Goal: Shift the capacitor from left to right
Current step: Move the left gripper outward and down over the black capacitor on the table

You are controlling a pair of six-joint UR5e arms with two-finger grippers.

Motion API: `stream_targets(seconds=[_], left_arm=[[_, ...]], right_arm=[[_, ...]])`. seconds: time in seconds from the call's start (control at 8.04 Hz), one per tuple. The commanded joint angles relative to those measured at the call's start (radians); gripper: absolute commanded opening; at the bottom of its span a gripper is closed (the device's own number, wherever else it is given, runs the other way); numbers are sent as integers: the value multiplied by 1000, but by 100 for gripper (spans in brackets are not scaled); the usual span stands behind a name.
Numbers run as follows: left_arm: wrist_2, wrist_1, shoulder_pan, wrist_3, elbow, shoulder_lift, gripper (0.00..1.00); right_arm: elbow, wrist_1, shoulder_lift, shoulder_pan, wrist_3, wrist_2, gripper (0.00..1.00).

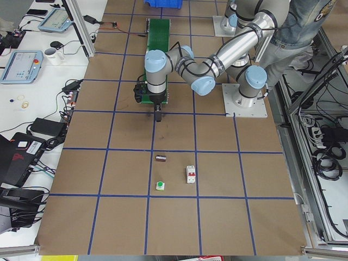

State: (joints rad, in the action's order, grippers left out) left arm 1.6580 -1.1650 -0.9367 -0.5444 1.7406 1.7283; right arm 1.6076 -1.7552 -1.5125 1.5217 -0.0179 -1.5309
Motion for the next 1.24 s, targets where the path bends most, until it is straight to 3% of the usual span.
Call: stream_targets(seconds=[0.0,0.25,0.62,1.12], left_arm=[[3,101,68,-78,4,106,100],[73,87,93,-225,4,151,100],[89,96,119,-299,-7,236,100],[112,117,145,-328,-1,244,100]], right_arm=[[0,0,0,0,0,0,100],[0,0,0,0,0,0,100],[0,2,0,0,0,0,100],[0,0,0,0,0,0,100]])
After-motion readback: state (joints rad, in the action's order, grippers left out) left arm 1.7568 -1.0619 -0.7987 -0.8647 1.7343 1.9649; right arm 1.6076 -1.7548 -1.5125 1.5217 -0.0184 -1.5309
